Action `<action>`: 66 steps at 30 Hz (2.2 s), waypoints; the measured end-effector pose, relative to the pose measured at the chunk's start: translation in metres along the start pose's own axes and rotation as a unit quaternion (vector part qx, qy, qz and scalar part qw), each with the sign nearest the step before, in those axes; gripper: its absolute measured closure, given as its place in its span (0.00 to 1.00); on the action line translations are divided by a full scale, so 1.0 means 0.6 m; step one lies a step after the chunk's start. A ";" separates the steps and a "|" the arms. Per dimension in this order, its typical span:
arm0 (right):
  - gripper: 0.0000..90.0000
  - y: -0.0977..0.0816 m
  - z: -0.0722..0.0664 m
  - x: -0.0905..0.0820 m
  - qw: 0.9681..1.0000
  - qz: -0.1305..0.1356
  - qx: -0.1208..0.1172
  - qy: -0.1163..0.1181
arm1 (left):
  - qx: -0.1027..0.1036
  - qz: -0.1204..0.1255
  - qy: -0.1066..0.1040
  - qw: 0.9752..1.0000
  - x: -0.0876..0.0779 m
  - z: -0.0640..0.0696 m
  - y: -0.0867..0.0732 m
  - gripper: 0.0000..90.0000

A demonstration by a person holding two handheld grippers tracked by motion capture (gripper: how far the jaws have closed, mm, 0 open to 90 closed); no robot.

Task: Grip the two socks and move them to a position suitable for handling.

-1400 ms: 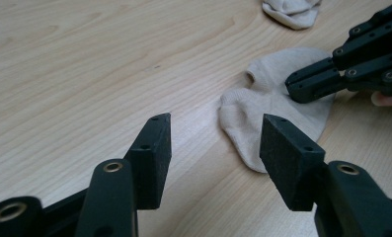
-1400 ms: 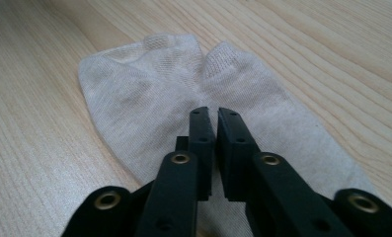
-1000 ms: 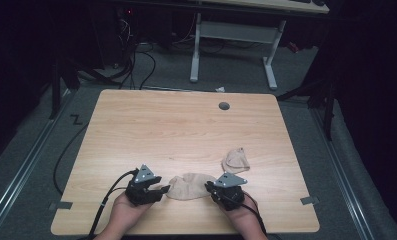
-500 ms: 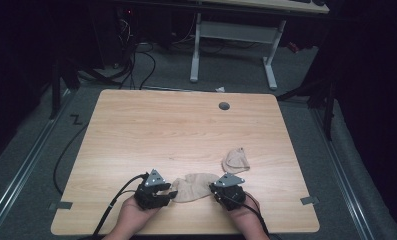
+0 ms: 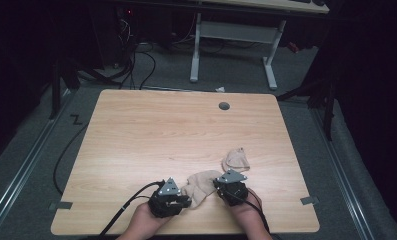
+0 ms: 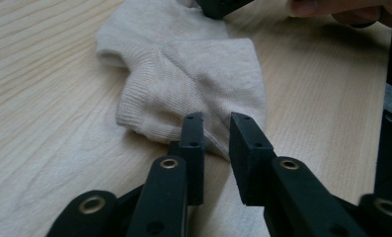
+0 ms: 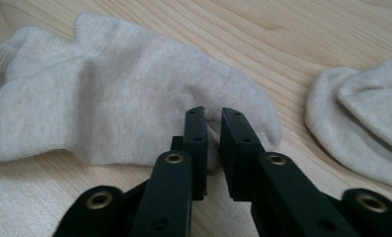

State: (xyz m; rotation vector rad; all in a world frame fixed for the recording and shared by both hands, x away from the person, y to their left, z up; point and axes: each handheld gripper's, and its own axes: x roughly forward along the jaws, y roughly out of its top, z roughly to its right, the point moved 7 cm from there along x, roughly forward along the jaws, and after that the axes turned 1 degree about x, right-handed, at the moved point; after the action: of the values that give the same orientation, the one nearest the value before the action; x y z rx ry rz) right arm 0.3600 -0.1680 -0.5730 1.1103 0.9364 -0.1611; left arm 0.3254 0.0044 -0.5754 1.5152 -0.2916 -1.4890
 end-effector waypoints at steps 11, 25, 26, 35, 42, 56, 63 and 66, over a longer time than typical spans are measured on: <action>0.76 0.038 -0.086 -0.029 0.996 0.055 -0.020 0.068 | -0.001 0.049 0.119 0.992 -0.108 -0.094 0.005 0.66; 0.56 0.022 -0.142 0.004 0.991 0.004 -0.059 0.121 | -0.056 0.074 0.155 0.984 -0.150 -0.152 -0.009 0.60; 0.58 0.022 -0.141 0.005 0.991 0.006 -0.056 0.124 | -0.056 0.074 0.155 0.984 -0.150 -0.152 -0.009 0.60; 0.87 0.022 -0.127 0.007 0.993 0.015 -0.058 0.106 | -0.060 0.070 0.156 0.984 -0.148 -0.154 -0.012 0.59; 0.91 0.024 -0.126 0.008 0.992 0.015 -0.064 0.107 | -0.057 0.068 0.154 0.984 -0.145 -0.153 -0.013 0.59; 0.91 0.085 -0.106 -0.039 0.989 0.094 -0.036 0.110 | -0.047 0.082 0.161 0.982 -0.153 -0.154 -0.008 0.55; 0.91 0.138 -0.097 -0.071 0.984 0.142 -0.034 0.101 | -0.055 0.099 0.166 0.980 -0.168 -0.158 -0.006 0.54; 0.91 0.162 -0.097 -0.080 0.982 0.158 -0.036 0.098 | -0.057 0.103 0.168 0.979 -0.173 -0.159 -0.006 0.54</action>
State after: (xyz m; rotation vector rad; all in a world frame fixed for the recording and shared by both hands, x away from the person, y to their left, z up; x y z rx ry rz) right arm 0.3504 -0.0897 -0.4787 1.2074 0.9180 0.2445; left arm 0.3835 0.1252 -0.5308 1.5625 -0.1537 -1.0505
